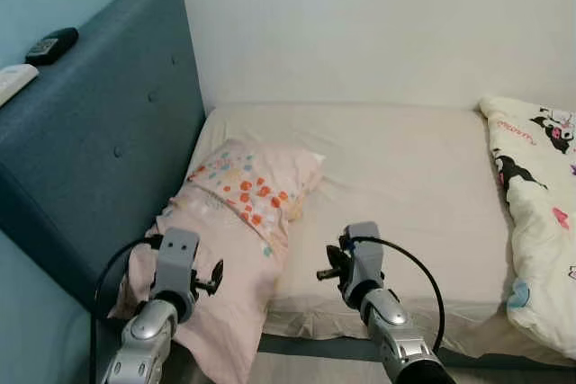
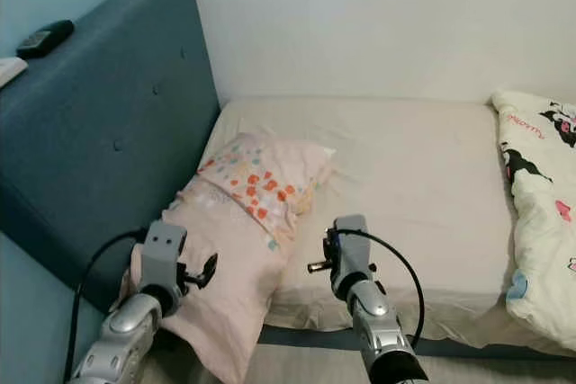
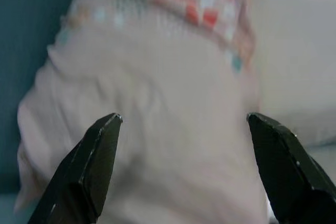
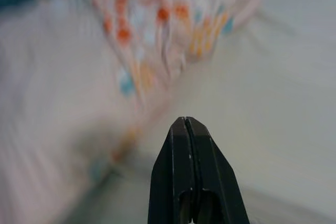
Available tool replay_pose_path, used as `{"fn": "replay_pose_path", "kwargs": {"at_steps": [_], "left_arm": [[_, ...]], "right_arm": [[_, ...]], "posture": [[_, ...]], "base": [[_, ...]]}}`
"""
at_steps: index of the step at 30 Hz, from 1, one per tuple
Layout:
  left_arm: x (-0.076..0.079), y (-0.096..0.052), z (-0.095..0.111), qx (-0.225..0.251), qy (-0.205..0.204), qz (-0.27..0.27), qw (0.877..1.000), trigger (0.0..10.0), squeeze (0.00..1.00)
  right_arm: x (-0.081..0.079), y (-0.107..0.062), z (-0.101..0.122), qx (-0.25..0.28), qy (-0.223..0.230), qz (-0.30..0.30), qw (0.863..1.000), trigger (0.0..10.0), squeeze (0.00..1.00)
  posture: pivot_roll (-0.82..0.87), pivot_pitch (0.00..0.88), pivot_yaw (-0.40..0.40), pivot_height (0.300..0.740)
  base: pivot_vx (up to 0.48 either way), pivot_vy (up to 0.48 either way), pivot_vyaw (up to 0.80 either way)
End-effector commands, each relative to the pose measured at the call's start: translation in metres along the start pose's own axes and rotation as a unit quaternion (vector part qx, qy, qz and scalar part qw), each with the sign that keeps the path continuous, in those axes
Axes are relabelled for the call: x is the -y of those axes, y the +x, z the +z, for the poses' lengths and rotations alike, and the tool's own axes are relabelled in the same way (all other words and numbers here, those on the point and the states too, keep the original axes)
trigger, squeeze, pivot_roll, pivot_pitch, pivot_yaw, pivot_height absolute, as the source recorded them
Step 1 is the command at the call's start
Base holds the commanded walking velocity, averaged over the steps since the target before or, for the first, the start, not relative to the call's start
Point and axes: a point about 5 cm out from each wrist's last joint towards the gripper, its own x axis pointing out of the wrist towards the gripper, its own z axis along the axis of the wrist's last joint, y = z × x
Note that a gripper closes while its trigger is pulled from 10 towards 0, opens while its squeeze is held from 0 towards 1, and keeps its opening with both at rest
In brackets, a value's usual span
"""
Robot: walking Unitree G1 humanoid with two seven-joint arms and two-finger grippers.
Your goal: Clean up the room
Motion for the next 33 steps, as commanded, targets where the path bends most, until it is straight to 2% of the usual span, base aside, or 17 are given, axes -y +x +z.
{"fn": "replay_pose_path", "kwargs": {"at_steps": [1, 6, 19, 33], "left_arm": [[-0.0005, -0.0023, -0.0117, -0.023, 0.014, 0.001, 1.0, 10.0, 0.0], [-0.0011, -0.0048, -0.0137, -0.016, 0.015, 0.007, 1.0, 10.0, 0.0], [0.0004, -0.004, -0.0096, 0.012, -0.005, 0.009, 1.0, 10.0, 0.0], [0.0011, -0.0031, -0.0061, 0.024, -0.007, -0.001, 1.0, 10.0, 0.0]], "right_arm": [[-0.003, -0.0055, -0.0191, -0.042, -0.016, 0.006, 0.999, 10.0, 0.0], [-0.0009, -0.0083, -0.0262, -0.055, -0.019, -0.002, 0.998, 10.0, 0.0], [-0.0055, -0.0055, -0.0219, -0.04, -0.008, 0.001, 0.999, 10.0, 0.0], [-0.0049, -0.0053, -0.0214, -0.038, -0.003, 0.0, 0.999, 10.0, 0.0]], "posture": [[0.01, 0.098, -0.016, 0.74], [0.01, 0.094, -0.018, 0.74], [0.01, 0.094, -0.026, 0.74], [0.01, 0.094, -0.027, 0.74]], "base": [[0.0, 0.0, 0.0], [0.0, 0.0, 0.0], [0.0, 0.0, 0.0], [0.0, 0.0, 0.0]]}}
